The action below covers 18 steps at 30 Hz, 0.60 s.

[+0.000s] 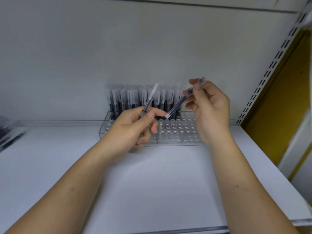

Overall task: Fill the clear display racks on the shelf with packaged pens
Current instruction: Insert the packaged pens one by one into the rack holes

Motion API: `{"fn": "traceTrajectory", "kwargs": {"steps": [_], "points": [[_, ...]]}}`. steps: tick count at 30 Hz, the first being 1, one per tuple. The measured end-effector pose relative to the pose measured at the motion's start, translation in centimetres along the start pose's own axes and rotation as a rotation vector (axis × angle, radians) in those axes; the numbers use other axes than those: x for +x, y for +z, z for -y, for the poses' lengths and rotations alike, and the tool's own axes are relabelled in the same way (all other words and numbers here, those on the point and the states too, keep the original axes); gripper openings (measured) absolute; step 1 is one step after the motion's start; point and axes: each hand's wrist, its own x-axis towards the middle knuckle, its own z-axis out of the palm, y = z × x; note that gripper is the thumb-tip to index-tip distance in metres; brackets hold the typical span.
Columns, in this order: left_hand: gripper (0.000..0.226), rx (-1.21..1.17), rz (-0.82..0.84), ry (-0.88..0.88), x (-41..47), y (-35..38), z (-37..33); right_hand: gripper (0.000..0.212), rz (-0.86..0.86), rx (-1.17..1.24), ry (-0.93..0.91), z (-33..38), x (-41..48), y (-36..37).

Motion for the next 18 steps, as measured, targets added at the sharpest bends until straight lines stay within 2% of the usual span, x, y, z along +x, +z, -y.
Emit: {"fn": "traceTrajectory", "kwargs": {"steps": [4,9,14,18], "points": [[0.027,-0.005,-0.053,0.006,-0.1,0.0,-0.2,0.01,-0.106,-0.21,-0.123,-0.3,0.2,-0.3],[0.028,-0.05,-0.06,0.027,0.1,-0.1,-0.2,0.016,-0.039,-0.474,-0.17,-1.6,0.2,-0.5],[0.032,-0.068,-0.074,0.039,0.1,0.1,-0.3,0.016,-0.028,-0.542,-0.184,-1.7,0.2,-0.7],[0.023,-0.066,-0.097,0.049,0.1,0.2,-0.5,0.014,0.0,-0.578,-0.164,-2.1,0.3,-0.8]]}}
